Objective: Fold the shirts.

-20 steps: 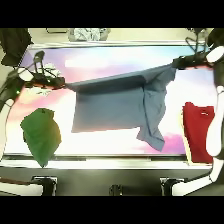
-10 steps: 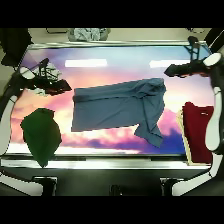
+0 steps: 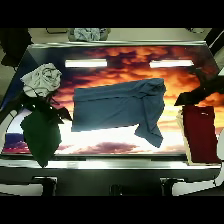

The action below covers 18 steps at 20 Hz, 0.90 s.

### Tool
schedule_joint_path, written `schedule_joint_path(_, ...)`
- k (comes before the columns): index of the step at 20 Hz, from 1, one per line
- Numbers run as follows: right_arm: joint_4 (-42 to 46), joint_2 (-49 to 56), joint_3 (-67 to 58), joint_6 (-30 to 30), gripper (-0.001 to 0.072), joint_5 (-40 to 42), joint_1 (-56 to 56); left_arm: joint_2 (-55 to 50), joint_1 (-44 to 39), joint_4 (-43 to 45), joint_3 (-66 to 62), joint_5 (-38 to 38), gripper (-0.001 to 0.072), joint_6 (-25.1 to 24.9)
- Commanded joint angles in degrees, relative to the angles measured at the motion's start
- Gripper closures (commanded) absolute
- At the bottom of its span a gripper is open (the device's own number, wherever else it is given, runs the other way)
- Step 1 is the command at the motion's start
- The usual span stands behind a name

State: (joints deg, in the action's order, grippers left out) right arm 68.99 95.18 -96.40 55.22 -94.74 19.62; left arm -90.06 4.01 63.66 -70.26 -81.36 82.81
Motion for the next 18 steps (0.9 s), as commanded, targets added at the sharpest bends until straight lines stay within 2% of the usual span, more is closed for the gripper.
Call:
schedule_joint_path(1,0.1,-1.3,6.9,-1.5,0.0196,-2.6,-0.2,1.4,-0.9,0.0,8.1,5.9,0.0112,-1.9)
schedule_joint_path(6,-0.2,-2.3,13.0,-1.5,0.0177,0.9,-0.2,-0.4,-3.1,-0.3,8.5,9.1,0.0115,-1.8)
schedule_joint_path(8,-1.8,-2.5,15.7,-2.2,0.0153,2.0,-0.2,-0.6,-4.4,-0.3,8.5,12.6,0.0283,-1.6)
schedule_joint_path(9,-3.8,-2.5,17.3,-3.1,0.0134,2.4,-0.2,-0.6,-4.8,-0.3,8.5,14.2,0.0333,-0.6)
schedule_joint_path(10,-5.8,-2.5,18.9,-3.7,0.0134,3.0,-0.2,-0.6,-5.3,-0.2,8.5,15.5,0.0337,0.4)
schedule_joint_path(11,-7.6,-2.5,20.7,-4.1,0.0133,4.4,-0.2,-0.6,-5.6,-0.3,8.5,16.4,0.041,1.2)
schedule_joint_path(12,-8.8,-2.5,22.5,-4.1,0.0133,6.3,-0.2,-0.6,-5.8,-0.3,8.5,16.5,0.063,1.2)
schedule_joint_path(13,-9.9,-2.5,24.3,-4.1,0.0133,8.3,-0.2,-0.6,-5.9,-0.2,8.5,16.5,0.0677,0.9)
schedule_joint_path(18,-15.7,-2.5,31.1,-4.0,0.0134,18.6,-0.2,0.1,-5.9,-0.3,8.4,16.3,0.0678,0.9)
